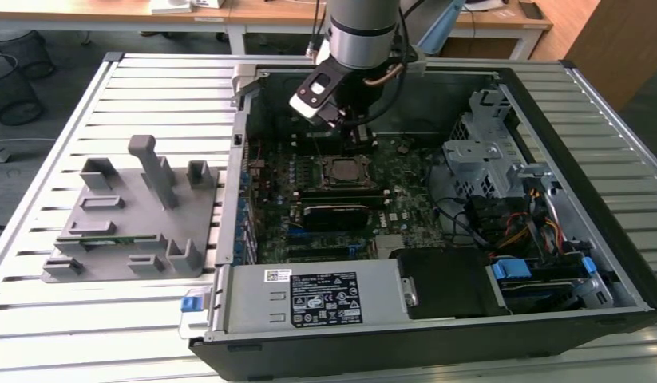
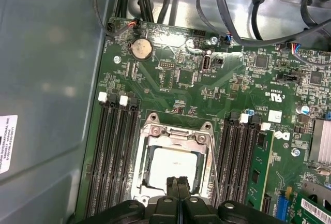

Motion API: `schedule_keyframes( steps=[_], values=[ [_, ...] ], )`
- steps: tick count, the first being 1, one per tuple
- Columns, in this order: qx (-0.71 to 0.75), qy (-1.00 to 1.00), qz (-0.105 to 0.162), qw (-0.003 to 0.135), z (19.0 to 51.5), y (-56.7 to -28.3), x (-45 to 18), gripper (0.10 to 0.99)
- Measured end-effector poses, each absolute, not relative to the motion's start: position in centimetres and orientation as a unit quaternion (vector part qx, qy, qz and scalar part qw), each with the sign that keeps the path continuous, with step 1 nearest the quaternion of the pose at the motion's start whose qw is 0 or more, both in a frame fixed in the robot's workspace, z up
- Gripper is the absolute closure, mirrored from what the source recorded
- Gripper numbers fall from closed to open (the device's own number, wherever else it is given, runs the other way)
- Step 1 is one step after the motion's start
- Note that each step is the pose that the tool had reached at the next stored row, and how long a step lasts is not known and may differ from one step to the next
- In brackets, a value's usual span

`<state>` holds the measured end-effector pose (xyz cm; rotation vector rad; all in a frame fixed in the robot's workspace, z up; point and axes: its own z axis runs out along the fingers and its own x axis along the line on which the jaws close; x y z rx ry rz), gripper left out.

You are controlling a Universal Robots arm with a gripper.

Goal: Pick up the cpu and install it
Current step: 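Install the first cpu locking lever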

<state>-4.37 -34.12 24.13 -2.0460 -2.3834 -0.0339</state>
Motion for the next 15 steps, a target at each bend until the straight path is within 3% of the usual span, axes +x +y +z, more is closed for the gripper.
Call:
schedule_keyframes(
  steps=[15],
  values=[
    [-0.632, -0.775, -0.011, 0.0, 24.13, -34.12, -4.37, 0.98]
  ],
)
